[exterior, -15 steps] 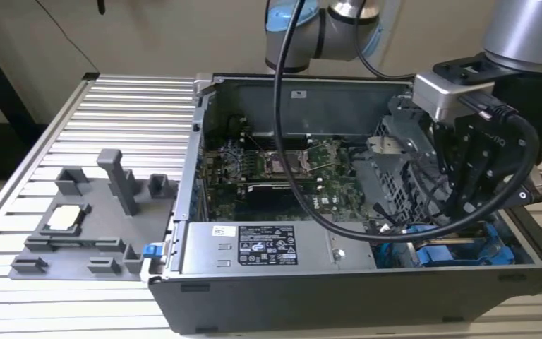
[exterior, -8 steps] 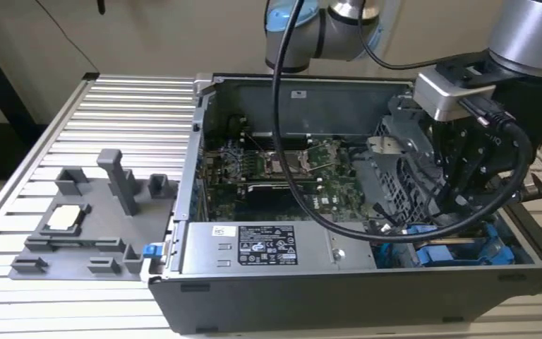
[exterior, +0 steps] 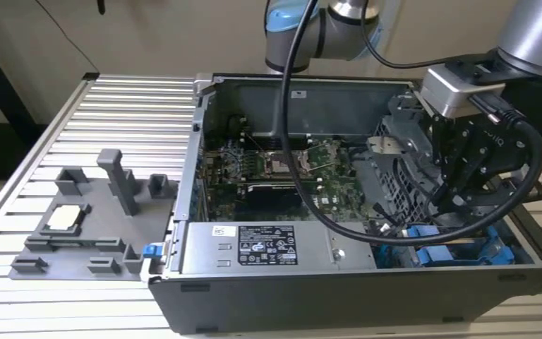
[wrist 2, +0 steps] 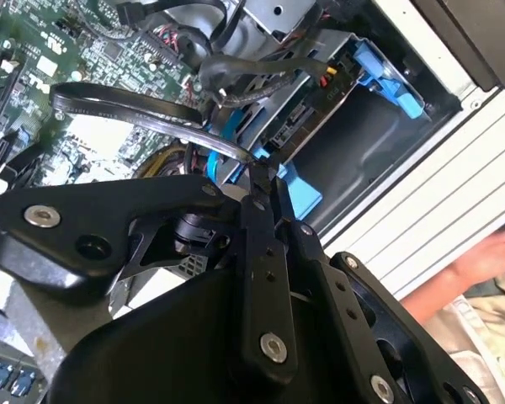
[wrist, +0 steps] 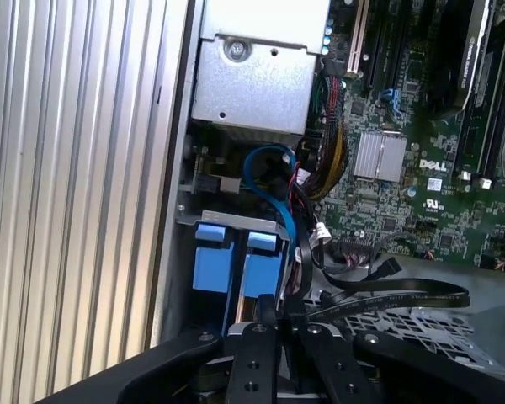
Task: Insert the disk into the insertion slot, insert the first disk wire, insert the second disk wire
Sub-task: 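Insert the first disk wire, then insert the second disk wire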
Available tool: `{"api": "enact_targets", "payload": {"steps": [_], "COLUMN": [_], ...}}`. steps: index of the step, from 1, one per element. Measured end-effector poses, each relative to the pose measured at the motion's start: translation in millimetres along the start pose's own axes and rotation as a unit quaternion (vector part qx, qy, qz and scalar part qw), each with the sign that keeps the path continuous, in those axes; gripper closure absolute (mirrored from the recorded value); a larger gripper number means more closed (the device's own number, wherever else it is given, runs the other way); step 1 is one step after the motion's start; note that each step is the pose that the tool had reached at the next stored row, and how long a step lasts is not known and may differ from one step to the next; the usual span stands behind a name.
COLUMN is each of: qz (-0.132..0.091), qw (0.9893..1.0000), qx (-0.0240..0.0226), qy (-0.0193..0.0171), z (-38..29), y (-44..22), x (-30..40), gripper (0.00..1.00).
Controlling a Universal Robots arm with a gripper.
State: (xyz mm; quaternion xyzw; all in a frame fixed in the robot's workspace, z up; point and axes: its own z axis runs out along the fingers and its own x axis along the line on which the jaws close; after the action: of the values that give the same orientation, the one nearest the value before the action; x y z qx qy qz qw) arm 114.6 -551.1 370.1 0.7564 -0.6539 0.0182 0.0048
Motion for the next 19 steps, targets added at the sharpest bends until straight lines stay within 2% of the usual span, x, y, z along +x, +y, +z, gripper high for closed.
{"api": "enact_targets", "payload": {"steps": [3,4,7,8,15,19], "qz": [0.0,0.0,0.0,0.0,0.0,0.0], "qw": [1.0,1.0,0.9999,0.9999,0.9999,0.9999], "qx": [0.0001,0.0003,0.0017,0.0018,0.0019,0.0022], "qy": [-0.0004,-0.0019,-0.0114,-0.0122,-0.0132,-0.0149], "z": [0.0,0.0,0.2,0.1,0.2,0.6], "y": [-0.1,-0.1,-0.1,-0.1,-0.1,-0.6], "x": [0.1,0.1,0.1,0.0,0.0,0.2], "gripper": [0.84,0.84,0.84,0.84,0.84,0.84]}}
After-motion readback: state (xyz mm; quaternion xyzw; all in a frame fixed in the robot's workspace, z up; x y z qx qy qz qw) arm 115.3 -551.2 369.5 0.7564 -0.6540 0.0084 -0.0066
